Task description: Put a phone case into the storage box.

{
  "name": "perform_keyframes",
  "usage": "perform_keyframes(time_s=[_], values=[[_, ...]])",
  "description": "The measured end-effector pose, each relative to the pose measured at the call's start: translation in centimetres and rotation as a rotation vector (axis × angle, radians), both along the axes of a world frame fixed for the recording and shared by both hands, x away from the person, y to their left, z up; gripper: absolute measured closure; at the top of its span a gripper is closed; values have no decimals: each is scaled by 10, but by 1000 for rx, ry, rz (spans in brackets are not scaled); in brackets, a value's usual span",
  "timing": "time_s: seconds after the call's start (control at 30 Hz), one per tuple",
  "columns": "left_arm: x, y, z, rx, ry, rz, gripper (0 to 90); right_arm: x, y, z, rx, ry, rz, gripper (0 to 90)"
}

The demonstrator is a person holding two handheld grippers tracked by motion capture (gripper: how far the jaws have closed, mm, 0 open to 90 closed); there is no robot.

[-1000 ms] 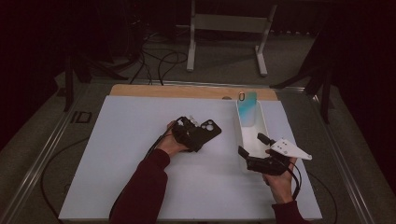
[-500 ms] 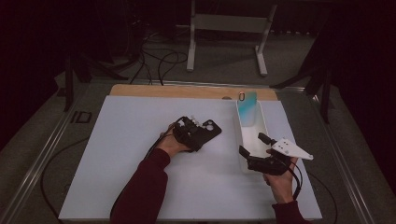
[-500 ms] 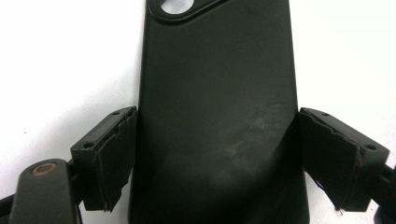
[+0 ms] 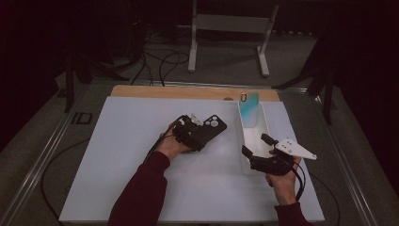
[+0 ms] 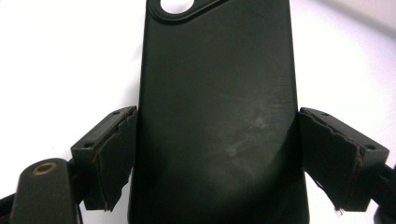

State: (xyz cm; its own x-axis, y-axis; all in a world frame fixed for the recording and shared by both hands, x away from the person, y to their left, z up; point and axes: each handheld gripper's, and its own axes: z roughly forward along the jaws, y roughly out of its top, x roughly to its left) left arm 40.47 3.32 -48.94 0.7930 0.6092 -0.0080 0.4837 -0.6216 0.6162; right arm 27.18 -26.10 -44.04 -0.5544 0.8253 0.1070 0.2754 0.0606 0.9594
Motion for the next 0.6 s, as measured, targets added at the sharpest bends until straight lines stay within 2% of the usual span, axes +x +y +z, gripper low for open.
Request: perform_keyframes(time_s=[0.03,0.07,0.13,0.2,0.23,0.27,0.3,0.5,0.53,0.57,0.6], values=[[0,0,0,0,0,0,158,1,0,0,5,11,0,88],[-4,1,7,-24,-11,-6,158,1,0,0,6,16,0,89],[-7,1,10,-29,-22,-8,157,1,1,1,11,21,4,90],[-15,2,19,-51,-53,-15,157,3,3,2,10,28,15,90],[-15,2,19,-51,-53,-15,156,3,3,2,10,28,15,90],[-23,3,25,-75,-75,-25,156,4,5,2,16,48,33,100],[-28,3,27,-80,-93,-24,156,5,6,3,23,60,39,101],[-51,10,36,-140,-125,-37,155,10,11,1,35,106,71,113],[-51,10,36,-140,-125,-37,156,10,11,1,35,106,71,113],[-59,9,37,-153,-136,-47,156,10,13,0,32,118,73,113],[-63,8,38,-149,-147,-55,155,13,17,-1,26,131,77,121]])
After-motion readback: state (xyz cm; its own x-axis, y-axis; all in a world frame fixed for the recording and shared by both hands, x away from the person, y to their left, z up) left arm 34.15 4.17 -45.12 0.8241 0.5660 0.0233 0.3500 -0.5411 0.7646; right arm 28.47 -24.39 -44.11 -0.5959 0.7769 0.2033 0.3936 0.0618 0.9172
